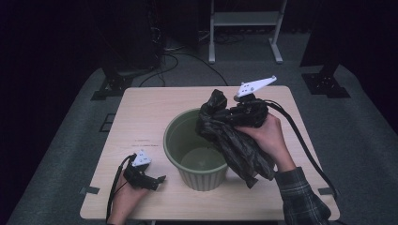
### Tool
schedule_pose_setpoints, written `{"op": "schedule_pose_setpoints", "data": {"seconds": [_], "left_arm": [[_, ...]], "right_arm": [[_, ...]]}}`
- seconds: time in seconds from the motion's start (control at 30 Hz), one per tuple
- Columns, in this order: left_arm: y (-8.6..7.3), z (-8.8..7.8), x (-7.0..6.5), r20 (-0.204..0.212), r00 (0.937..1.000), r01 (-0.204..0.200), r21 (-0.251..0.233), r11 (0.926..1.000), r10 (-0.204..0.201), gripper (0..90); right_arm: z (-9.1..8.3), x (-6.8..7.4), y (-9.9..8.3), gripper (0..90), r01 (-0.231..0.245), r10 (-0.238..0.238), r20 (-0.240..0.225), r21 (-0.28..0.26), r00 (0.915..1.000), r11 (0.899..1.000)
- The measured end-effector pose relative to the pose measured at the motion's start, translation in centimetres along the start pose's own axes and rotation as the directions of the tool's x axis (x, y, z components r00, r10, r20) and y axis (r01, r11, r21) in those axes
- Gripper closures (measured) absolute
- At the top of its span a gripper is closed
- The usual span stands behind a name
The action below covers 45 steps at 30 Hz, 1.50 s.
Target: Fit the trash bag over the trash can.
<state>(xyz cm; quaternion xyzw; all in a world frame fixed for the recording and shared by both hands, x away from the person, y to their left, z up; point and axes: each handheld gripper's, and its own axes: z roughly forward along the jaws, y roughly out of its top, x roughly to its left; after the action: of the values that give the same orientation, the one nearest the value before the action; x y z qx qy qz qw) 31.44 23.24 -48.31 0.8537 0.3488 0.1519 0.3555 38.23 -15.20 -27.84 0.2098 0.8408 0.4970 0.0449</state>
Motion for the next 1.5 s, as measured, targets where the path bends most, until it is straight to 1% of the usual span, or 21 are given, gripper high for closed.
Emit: {"op": "schedule_pose_setpoints", "data": {"seconds": [0.03, 0.17, 0.2, 0.27, 0.3, 0.37, 0.47, 0.57, 0.6, 0.7, 0.77, 0.8, 0.93, 0.97, 1.03, 1.1, 1.17, 1.27, 1.43, 1.47, 1.5], "left_arm": [[0.0, 0.0, 0.0, 0.000, 1.0000, 0.000, 0.000, 1.0000, 0.000, 0.0], [0.0, 0.0, 0.0, 0.000, 1.0000, 0.000, 0.000, 1.0000, 0.000, 0.0], [0.0, 0.0, 0.0, 0.000, 1.0000, 0.000, 0.000, 1.0000, 0.000, 0.0], [0.0, 0.0, 0.0, 0.000, 1.0000, -0.001, 0.000, 1.0000, 0.001, 0.0], [0.0, 0.0, 0.0, 0.000, 1.0000, 0.000, 0.000, 1.0000, 0.000, 0.0], [0.0, 0.0, 0.0, 0.000, 1.0000, 0.000, 0.000, 1.0000, 0.000, 0.0], [0.0, 0.0, 0.0, 0.000, 1.0000, 0.000, 0.000, 1.0000, 0.000, 0.0], [0.0, 0.0, 0.0, 0.000, 1.0000, 0.000, 0.000, 1.0000, 0.000, 0.0], [0.0, 0.0, 0.0, 0.000, 1.0000, 0.000, 0.000, 1.0000, 0.000, 0.0], [0.0, 0.0, 0.0, 0.000, 1.0000, 0.000, 0.000, 1.0000, 0.000, 0.0], [0.0, 0.0, 0.0, 0.000, 1.0000, 0.000, 0.000, 1.0000, 0.000, 0.0], [0.0, 0.0, 0.0, 0.000, 1.0000, 0.000, 0.000, 1.0000, 0.000, 0.0], [0.0, 0.0, 0.0, 0.000, 1.0000, 0.000, 0.000, 1.0000, 0.000, 0.0], [0.0, 0.0, 0.0, 0.000, 1.0000, 0.000, 0.000, 1.0000, 0.000, 0.0], [0.0, 0.0, 0.0, 0.000, 1.0000, 0.000, 0.000, 1.0000, 0.000, 0.0], [0.0, 0.0, 0.0, 0.000, 1.0000, 0.000, 0.000, 1.0000, 0.000, 0.0], [0.0, 0.0, 0.0, 0.000, 1.0000, 0.000, 0.000, 1.0000, 0.000, 0.0], [0.0, 0.0, 0.0, 0.000, 1.0000, 0.000, 0.000, 1.0000, 0.000, 0.0], [0.0, 0.0, 0.0, 0.000, 1.0000, 0.000, 0.000, 1.0000, 0.000, 0.0], [0.0, 0.0, 0.0, 0.000, 1.0000, 0.000, 0.000, 1.0000, 0.000, 0.0], [0.0, 0.0, 0.0, 0.000, 1.0000, 0.000, 0.000, 1.0000, 0.000, 0.0]], "right_arm": [[-0.1, -0.2, -0.1, 70.9, -0.005, 0.005, 0.009, 0.001, 0.9999, 1.000], [-0.5, -1.3, -0.7, 69.3, -0.018, 0.018, 0.086, 0.000, 0.9962, 1.000], [-0.6, -1.5, -0.8, 69.2, -0.017, 0.018, 0.098, -0.013, 0.9950, 1.000], [-0.9, -1.9, -0.8, 64.5, -0.025, 0.028, 0.103, -0.033, 0.9943, 0.999], [-1.1, -2.1, -0.9, 60.9, -0.027, 0.032, 0.118, -0.045, 0.9925, 0.999], [-1.0, -2.5, -0.9, 52.3, -0.032, 0.038, 0.133, -0.050, 0.9904, 0.998], [-0.5, -3.3, -1.0, 46.8, -0.050, 0.055, 0.149, -0.036, 0.9873, 0.998], [0.1, -3.9, -1.1, 45.6, -0.059, 0.063, 0.163, -0.025, 0.9846, 0.998], [0.3, -4.1, -1.2, 46.1, -0.062, 0.065, 0.158, -0.024, 0.9853, 0.998], [0.7, -4.5, -1.2, 52.6, -0.068, 0.068, 0.150, -0.010, 0.9864, 0.998], [0.9, -4.6, -1.3, 59.3, -0.071, 0.071, 0.145, -0.002, 0.9869, 0.997], [1.0, -4.7, -1.3, 61.0, -0.072, 0.072, 0.136, -0.001, 0.9882, 0.997], [1.0, -4.7, -1.3, 70.5, -0.078, 0.078, 0.119, -0.005, 0.9899, 0.997], [1.0, -4.6, -1.3, 75.1, -0.078, 0.078, 0.118, -0.008, 0.9900, 0.997], [0.8, -4.5, -1.2, 80.8, -0.072, 0.073, 0.115, -0.014, 0.9907, 0.997], [0.7, -4.3, -1.1, 84.7, -0.073, 0.074, 0.098, -0.016, 0.9925, 0.997], [0.6, -4.2, -1.1, 86.3, -0.076, 0.077, 0.074, -0.015, 0.9943, 0.997], [0.7, -3.7, -0.9, 87.0, -0.065, 0.065, 0.050, -0.005, 0.9966, 0.998], [1.4, -2.2, -0.3, 87.4, -0.019, 0.019, -0.002, 0.014, 0.9998, 1.000], [1.7, -2.0, -0.2, 87.4, -0.009, 0.009, -0.013, 0.031, 0.9999, 0.999], [2.1, -1.7, -0.1, 87.4, -0.001, 0.002, -0.014, 0.045, 0.9999, 0.999]]}}
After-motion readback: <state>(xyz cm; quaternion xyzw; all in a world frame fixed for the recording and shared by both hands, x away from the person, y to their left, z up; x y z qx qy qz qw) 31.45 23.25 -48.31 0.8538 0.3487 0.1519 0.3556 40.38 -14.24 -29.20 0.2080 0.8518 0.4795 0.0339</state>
